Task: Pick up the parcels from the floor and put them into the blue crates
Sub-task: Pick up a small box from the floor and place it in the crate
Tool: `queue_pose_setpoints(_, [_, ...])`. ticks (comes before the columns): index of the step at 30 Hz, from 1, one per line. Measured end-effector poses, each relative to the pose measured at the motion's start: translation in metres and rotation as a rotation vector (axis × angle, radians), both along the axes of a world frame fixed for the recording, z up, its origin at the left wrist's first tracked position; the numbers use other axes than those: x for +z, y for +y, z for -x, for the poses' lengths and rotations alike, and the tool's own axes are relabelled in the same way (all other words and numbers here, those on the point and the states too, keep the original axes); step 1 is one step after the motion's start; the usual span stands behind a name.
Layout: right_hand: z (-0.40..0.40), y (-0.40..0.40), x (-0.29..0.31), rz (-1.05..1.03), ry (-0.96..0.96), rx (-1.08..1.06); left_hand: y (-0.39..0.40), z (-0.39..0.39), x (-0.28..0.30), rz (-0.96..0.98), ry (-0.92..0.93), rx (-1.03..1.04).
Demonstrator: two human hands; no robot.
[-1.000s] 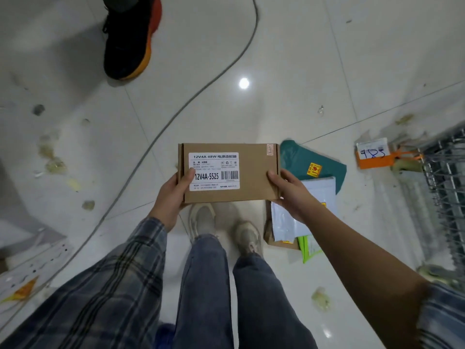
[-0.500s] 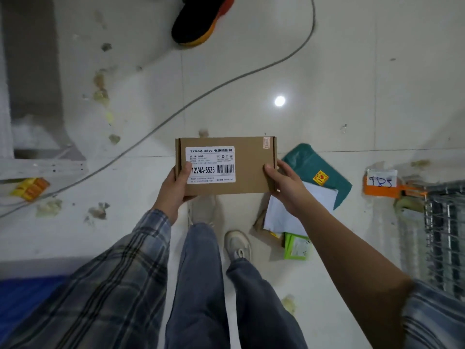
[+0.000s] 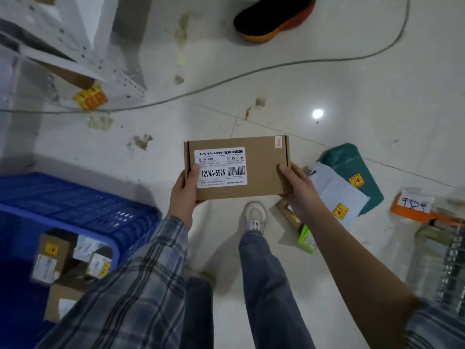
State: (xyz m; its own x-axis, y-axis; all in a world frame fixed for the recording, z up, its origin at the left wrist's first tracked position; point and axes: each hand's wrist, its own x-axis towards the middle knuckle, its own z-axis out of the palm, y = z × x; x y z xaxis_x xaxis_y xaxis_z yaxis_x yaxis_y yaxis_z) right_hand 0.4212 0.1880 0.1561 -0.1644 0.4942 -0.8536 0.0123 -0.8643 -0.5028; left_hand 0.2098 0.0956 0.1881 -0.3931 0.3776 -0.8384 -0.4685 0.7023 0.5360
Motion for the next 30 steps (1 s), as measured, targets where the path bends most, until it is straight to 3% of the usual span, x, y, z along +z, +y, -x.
queue_pose_setpoints(11, [0.162, -0.090, 0.045, -0.085, 0.078, 0.326, -0.158, 0.118, 0.043, -0.165, 0.083, 0.334])
queue_pose_setpoints(22, [0.338, -0.234, 0.044, -0.120, 0.061, 0.804, -0.361, 0.217, 0.025, -0.094, 0.052, 0.747])
queue_pose_setpoints(30, [0.417, -0.317, 0.011, -0.184, -0.088, 1.126, -0.451, 0.239, -0.010, 0.033, 0.050, 0.876])
